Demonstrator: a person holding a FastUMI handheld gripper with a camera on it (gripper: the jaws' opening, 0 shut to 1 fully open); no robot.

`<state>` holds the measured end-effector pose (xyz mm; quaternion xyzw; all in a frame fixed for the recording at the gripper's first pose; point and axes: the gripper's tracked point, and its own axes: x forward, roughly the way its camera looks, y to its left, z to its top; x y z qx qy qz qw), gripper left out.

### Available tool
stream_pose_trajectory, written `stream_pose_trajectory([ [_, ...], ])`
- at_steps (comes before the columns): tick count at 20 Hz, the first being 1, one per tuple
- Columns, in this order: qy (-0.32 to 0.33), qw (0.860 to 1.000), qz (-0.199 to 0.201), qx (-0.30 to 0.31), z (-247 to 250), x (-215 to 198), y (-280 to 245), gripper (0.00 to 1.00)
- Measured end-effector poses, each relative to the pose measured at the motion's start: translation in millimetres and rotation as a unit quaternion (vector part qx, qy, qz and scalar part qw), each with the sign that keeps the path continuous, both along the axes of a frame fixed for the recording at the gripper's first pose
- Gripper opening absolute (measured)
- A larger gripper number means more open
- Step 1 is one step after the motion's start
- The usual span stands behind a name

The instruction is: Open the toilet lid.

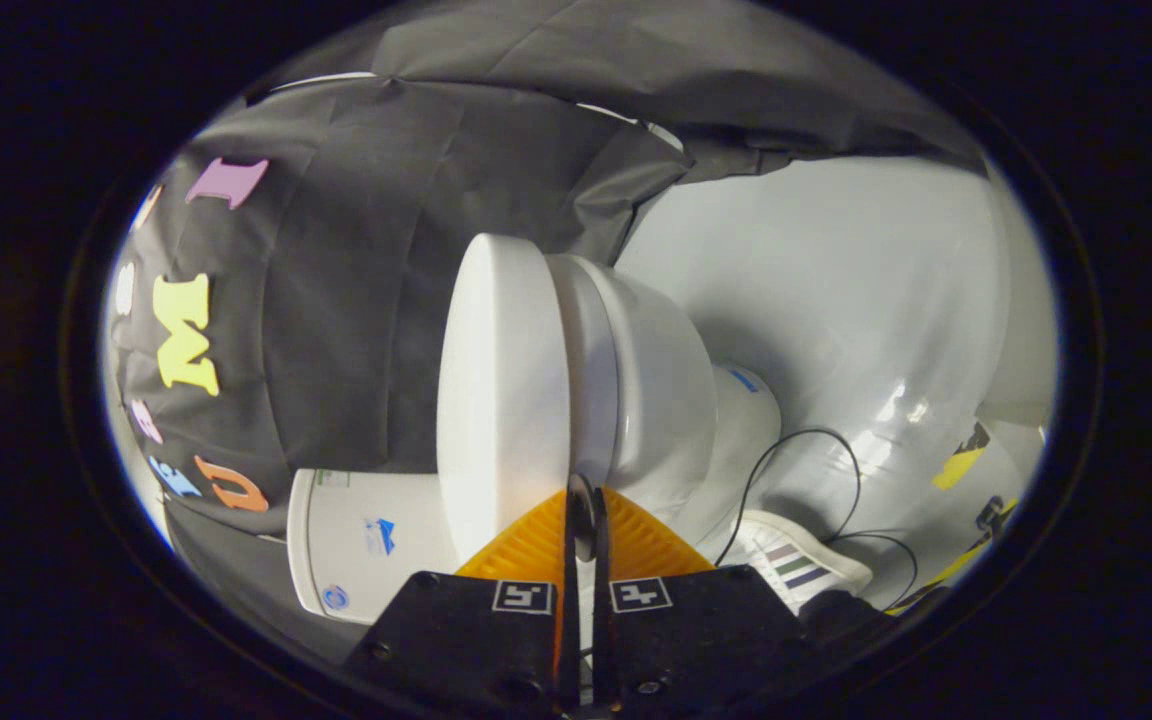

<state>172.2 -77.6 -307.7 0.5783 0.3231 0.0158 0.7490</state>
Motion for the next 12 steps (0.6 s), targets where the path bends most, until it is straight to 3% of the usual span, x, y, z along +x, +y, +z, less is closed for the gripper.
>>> stream_pose_trajectory([
  [5, -0.009, 0.998, 0.011, -0.055, 13.1, -0.5, 1.3, 0.07],
  [12, -0.017, 0.997, 0.015, -0.067, 29.3, -2.6, 4.6, 0.06],
])
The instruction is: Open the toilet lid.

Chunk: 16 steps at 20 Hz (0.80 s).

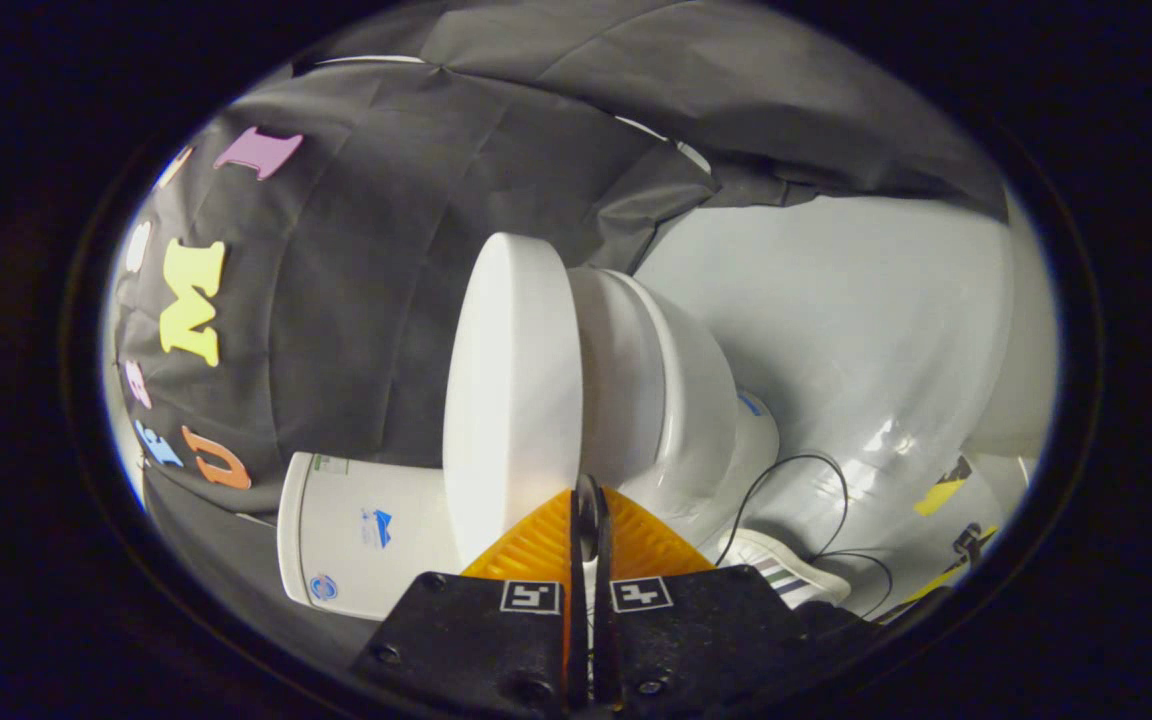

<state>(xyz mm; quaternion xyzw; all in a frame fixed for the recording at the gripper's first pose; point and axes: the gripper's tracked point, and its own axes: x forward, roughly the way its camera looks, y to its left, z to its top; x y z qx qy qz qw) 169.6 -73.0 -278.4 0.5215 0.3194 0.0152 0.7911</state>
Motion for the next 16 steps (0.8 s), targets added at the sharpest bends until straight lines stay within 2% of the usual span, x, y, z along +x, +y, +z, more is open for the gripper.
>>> stream_pose_trajectory([
  [16, -0.052, 0.996, 0.031, -0.063, 78.9, -1.5, 19.2, 0.05],
])
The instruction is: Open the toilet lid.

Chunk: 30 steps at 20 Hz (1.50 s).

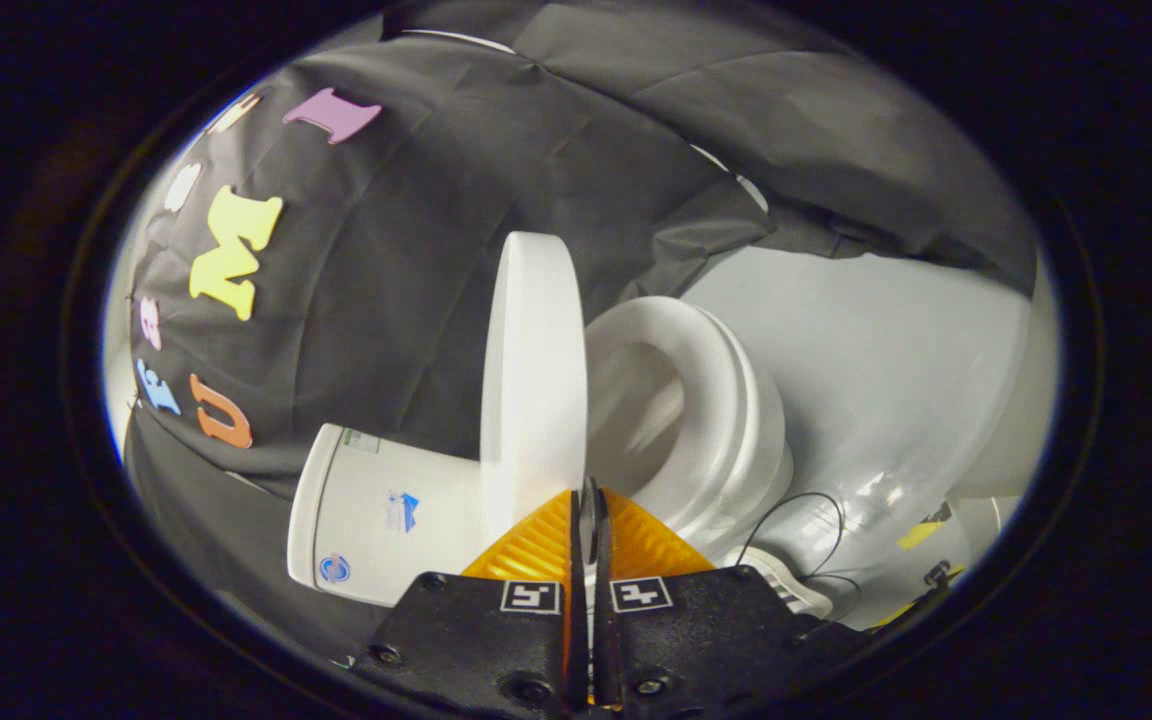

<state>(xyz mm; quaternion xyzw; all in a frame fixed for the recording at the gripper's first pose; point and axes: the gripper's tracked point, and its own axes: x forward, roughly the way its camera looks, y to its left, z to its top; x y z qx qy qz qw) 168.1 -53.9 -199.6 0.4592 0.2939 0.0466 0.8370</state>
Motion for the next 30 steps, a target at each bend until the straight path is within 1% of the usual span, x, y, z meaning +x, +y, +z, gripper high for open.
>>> stream_pose_trajectory([
  [4, -0.015, 0.999, 0.013, -0.039, 18.8, -0.4, 9.1, 0.05],
  [15, -0.038, 0.99, 0.021, -0.132, 61.5, -7.0, 35.0, 0.05],
  [24, -0.059, 0.978, 0.026, -0.199, 91.6, -12.7, 60.9, 0.05],
  [30, -0.073, 0.965, 0.036, -0.249, 109.0, -14.6, 80.2, 0.05],
])
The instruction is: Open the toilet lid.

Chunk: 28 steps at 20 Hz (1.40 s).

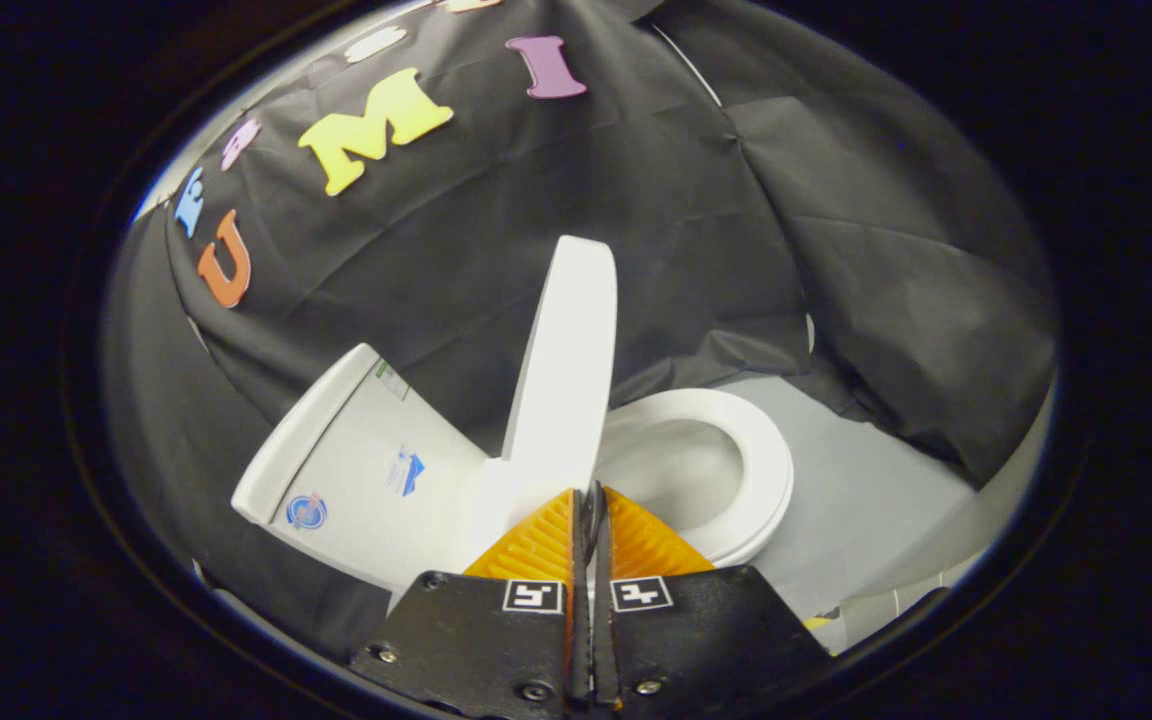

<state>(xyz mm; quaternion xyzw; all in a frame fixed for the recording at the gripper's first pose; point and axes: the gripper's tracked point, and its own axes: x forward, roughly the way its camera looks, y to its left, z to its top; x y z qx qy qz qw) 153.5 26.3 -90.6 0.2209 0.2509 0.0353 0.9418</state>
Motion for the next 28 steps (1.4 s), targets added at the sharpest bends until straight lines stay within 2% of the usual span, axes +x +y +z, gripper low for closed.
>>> stream_pose_trajectory([
  [18, -0.048, 0.992, 0.031, -0.11, 48.4, -4.7, 78.2, 0.08],
  [28, -0.073, 0.98, 0.05, -0.176, 59.7, -6.0, 116.0, 0.1],
])
